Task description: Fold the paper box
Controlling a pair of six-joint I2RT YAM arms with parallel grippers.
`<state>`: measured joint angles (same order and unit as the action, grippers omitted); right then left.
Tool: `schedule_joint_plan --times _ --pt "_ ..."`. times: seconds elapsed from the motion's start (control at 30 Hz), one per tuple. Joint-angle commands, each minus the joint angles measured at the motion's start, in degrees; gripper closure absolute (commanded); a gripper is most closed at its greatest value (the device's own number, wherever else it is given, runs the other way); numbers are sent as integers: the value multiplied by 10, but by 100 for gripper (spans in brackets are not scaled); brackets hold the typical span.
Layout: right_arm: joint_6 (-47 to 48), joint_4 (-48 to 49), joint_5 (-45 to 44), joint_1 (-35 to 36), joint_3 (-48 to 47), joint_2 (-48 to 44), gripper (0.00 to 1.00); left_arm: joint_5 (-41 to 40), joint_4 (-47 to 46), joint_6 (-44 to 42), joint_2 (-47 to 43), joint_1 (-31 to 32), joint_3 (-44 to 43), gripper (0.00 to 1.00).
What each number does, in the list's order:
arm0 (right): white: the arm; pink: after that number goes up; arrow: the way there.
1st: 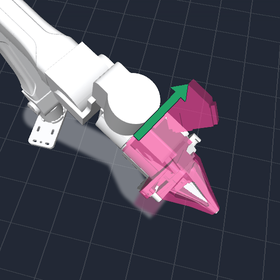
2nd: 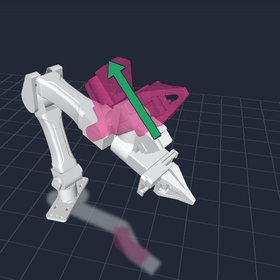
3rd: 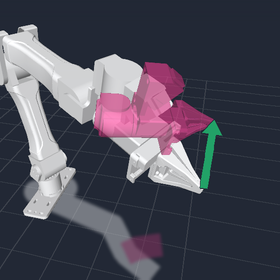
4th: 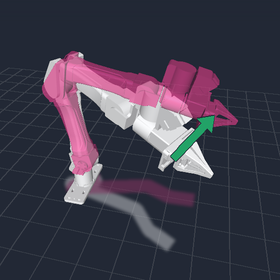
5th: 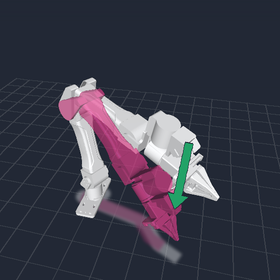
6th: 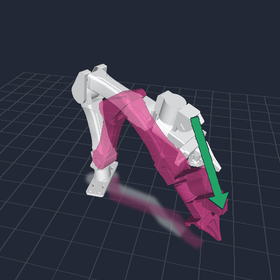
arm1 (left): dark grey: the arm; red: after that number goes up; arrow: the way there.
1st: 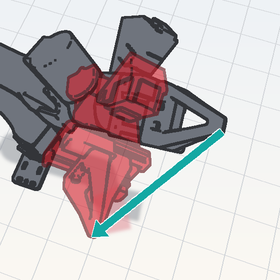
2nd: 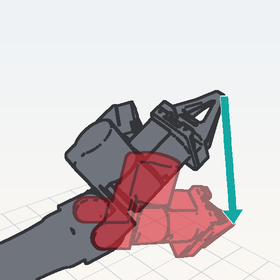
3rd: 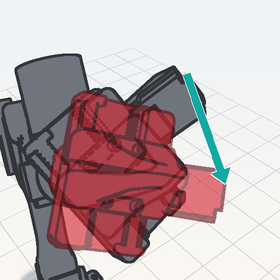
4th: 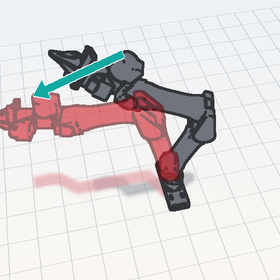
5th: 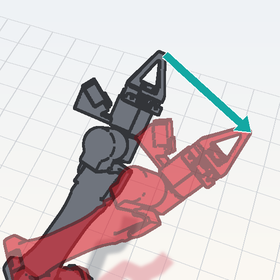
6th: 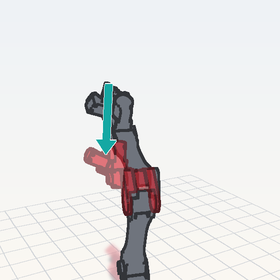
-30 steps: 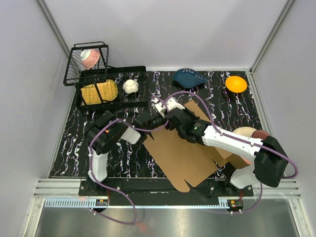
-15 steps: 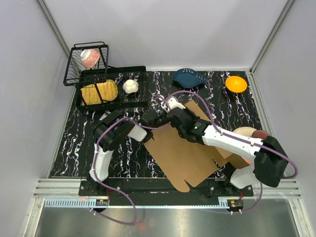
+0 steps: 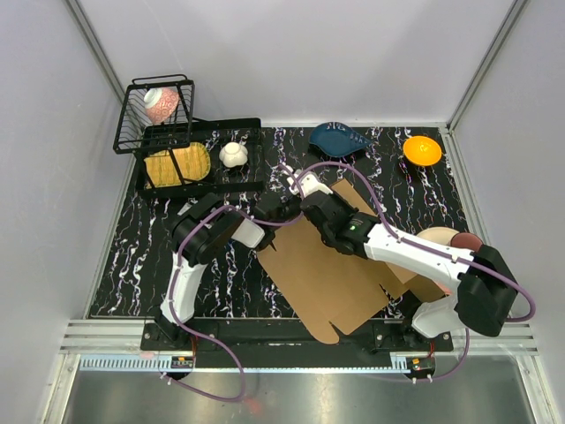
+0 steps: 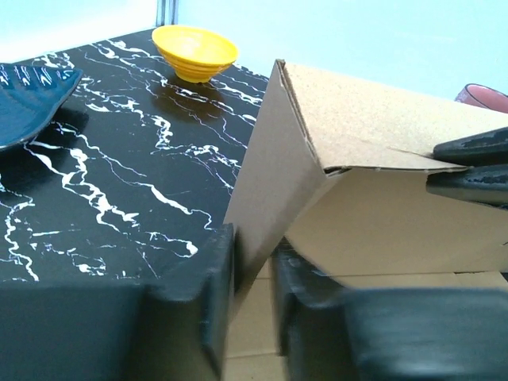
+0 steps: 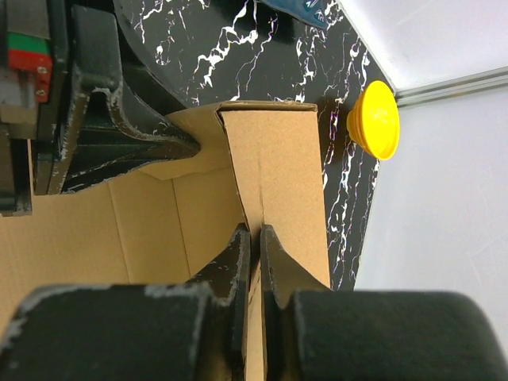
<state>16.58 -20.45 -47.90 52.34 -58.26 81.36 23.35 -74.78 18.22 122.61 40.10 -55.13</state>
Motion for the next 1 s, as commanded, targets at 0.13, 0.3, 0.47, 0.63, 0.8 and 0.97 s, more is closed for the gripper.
schedule_joint_plan --times 0.13,0.3,0.47,0.63,0.8,0.97 --pt "-64 -54 166 20 17 20 96 -9 -174 43 8 -10 -44 40" --pt "-64 -57 164 20 10 23 96 -1 -161 28 3 -7 -52 78" --pt "-73 -68 154 20 -11 20 89 -23 -136 -18 -24 -2 -13 100" --pt "-84 -77 155 20 -46 6 72 -49 -113 -48 -53 2 20 100" --pt "-97 -86 147 20 -69 -32 46 -87 -53 -86 -98 14 46 100" --pt "-105 -91 146 20 -72 -77 29 -108 16 -118 -131 23 43 99"
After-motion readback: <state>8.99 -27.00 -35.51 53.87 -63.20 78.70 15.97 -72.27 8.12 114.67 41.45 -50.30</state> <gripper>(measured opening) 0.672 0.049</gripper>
